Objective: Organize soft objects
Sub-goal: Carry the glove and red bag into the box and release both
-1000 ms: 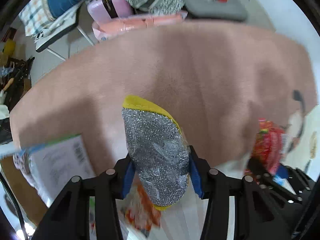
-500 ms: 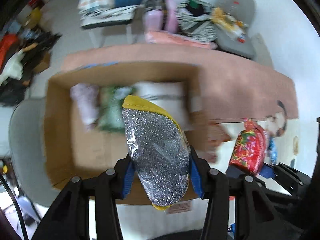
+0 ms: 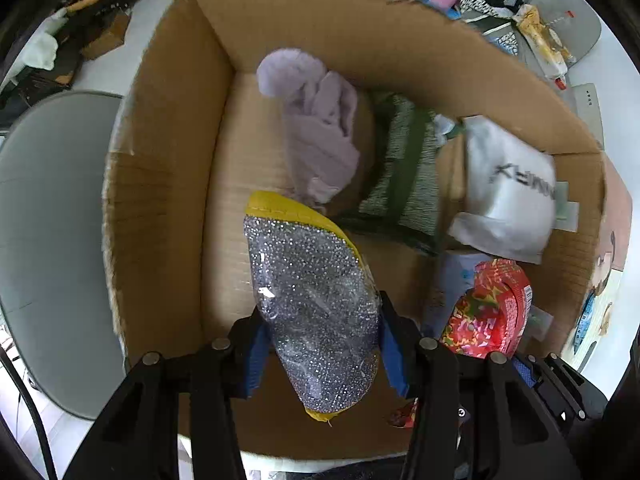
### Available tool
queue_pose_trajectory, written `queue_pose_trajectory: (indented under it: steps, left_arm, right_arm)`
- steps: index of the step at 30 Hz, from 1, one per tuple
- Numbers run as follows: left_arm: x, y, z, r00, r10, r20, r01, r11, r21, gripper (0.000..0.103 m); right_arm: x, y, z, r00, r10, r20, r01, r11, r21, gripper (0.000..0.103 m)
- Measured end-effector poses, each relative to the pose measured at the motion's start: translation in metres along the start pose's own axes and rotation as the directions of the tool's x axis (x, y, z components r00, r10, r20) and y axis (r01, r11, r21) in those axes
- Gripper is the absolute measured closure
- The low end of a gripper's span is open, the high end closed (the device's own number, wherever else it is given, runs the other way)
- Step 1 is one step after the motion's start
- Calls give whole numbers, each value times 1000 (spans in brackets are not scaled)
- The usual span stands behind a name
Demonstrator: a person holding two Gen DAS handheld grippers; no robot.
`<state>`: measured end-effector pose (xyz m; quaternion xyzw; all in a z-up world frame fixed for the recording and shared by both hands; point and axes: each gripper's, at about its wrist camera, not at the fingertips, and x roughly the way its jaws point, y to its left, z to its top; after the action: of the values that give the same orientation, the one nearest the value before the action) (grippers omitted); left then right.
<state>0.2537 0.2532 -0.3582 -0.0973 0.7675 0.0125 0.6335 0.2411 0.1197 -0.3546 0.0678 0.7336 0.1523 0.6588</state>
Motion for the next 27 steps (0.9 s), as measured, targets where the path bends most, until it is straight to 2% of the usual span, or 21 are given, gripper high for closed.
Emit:
queue_pose_trajectory:
  steps: [6, 8, 9, 11, 13, 16, 17, 18, 22, 24, 27]
  left_arm:
    - [13, 0, 2, 999, -12, -37, 12, 1000, -2, 50]
    - [12, -1, 0, 999, -9, -36, 9, 1000, -4, 40]
    - [11, -1, -2, 999, -9, -32, 9, 1000, -3, 36]
    - [6, -1, -9, 1000, -10, -15, 10, 1000, -2, 27]
    - [-2, -4, -15, 1000, -2, 12, 2, 1000, 1, 26]
    - [-19, -7, -34, 997, 28, 67, -29, 1000, 10, 25]
    - [-26, -7, -43, 996, 38, 85, -39, 999, 13, 24]
    - [-32, -10, -50, 993, 45, 105, -47, 999, 18, 17]
    - [-55, -15, -78, 984, 57, 171, -63, 998, 27, 14]
    - [-62, -13, -84, 977, 70, 200, -76, 997, 26, 4]
    - [-79, -13, -98, 961, 84, 262, -93, 995, 24, 2]
  right_arm:
    - [26, -1, 5, 999, -13, -47, 14, 1000, 21, 53]
    - [27, -3, 3, 998, -25, -55, 26, 999, 26, 34]
    - [25, -7, 5, 998, -32, -52, 33, 999, 24, 20]
    - [19, -10, 1, 997, -61, -39, 62, 998, 15, 18]
    - [13, -13, -4, 997, -73, -36, 73, 997, 7, 17]
    - [0, -18, -12, 993, -115, -9, 115, 993, 4, 4]
    - [-8, -18, -14, 991, -132, 4, 132, 991, 1, 4]
    - [-15, -19, -19, 988, -155, 19, 155, 988, -4, 4]
    - [-41, -18, -31, 972, -222, 80, 223, 975, -8, 3]
    - [-56, -6, -33, 965, -236, 112, 239, 971, -9, 0]
    - [-81, -5, -47, 957, -245, 157, 250, 968, -11, 0]
